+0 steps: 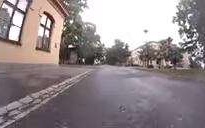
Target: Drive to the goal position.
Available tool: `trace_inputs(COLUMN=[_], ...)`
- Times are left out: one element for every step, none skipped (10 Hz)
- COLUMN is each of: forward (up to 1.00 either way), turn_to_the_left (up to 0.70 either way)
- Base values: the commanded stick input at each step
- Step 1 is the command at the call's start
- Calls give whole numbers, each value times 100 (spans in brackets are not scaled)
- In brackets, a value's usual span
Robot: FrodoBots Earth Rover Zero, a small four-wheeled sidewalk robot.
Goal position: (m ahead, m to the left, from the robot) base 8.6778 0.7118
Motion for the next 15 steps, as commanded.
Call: trace_inputs(forward=[70, 70, 70, 70, 70, 70, 70, 70, 70, 70, 70, 70, 70, 70, 70], turn_to_the_left=[0, 0, 0, 0, 0, 0, 0, 0, -6, -28, -27, -16, -5, -5, -5])
